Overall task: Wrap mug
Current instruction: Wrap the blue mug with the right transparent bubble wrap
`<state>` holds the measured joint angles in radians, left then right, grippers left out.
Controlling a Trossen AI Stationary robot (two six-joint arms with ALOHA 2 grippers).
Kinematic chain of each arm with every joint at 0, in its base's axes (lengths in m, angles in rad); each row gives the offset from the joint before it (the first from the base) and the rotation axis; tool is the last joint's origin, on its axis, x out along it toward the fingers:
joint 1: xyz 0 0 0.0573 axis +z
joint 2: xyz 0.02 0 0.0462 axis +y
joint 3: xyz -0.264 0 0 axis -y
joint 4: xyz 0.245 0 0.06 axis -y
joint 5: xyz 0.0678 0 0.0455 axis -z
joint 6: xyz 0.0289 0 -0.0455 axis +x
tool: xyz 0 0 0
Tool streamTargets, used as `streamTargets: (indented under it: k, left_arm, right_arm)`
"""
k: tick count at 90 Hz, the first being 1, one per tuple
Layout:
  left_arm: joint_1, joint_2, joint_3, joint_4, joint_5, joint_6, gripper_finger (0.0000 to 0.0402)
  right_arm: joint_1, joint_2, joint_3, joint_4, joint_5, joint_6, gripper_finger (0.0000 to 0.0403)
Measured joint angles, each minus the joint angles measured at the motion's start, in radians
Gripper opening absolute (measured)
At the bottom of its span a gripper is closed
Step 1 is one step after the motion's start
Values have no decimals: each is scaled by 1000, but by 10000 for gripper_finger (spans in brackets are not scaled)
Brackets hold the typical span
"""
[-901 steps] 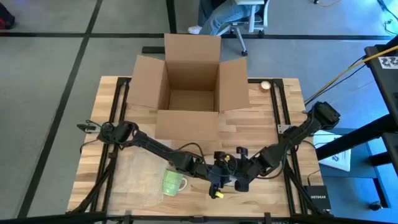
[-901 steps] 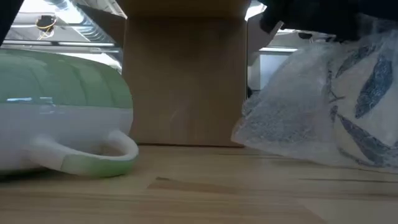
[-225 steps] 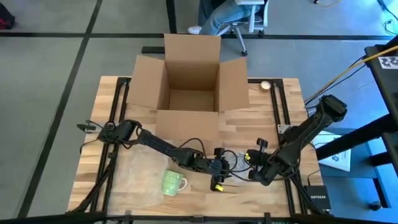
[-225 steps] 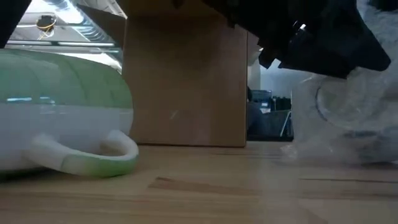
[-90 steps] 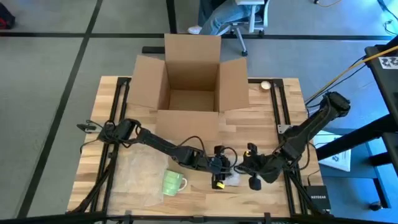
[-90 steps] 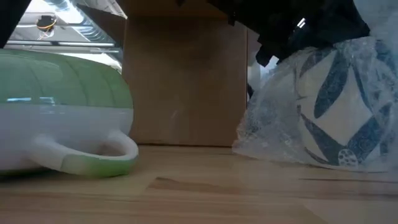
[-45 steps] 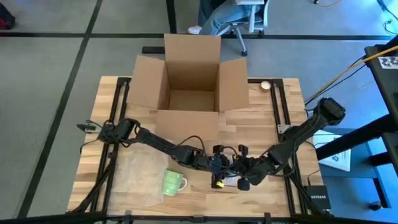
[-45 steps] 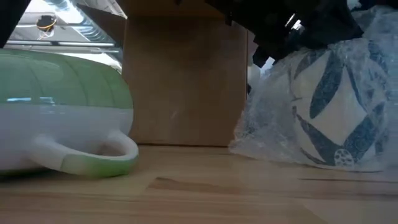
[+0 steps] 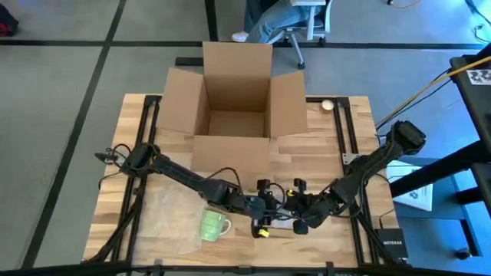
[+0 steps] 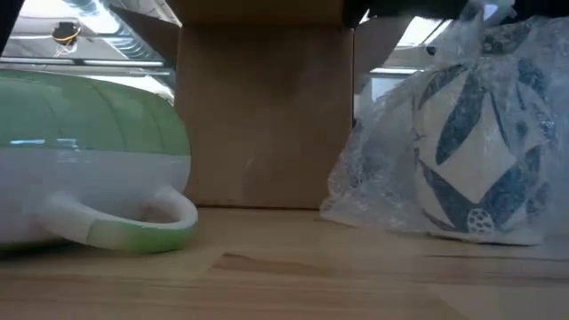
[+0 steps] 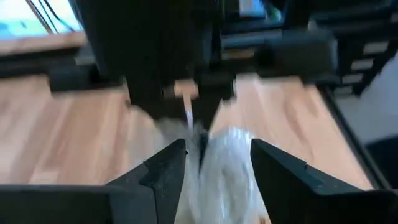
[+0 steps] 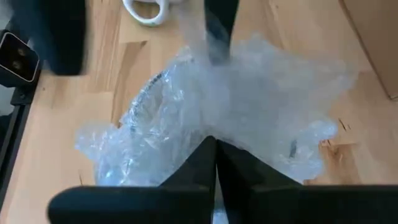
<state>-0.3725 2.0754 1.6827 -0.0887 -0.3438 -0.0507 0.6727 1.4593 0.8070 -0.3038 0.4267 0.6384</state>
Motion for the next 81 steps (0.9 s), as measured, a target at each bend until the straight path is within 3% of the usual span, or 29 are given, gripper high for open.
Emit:
streamTargets:
  k: [20,46,81]
  left_arm:
    - [22,80,0,-39,19,-30,144]
    - [29,115,7,-110,16,-108,11]
    - [30,120,4,-108,27,-108,1]
  right_arm:
    - [0,0,-1,-1,0,-9,1]
    - [0,4,23,-22,-8,-12,1]
    - [0,6,325,-431,-49,-59,1]
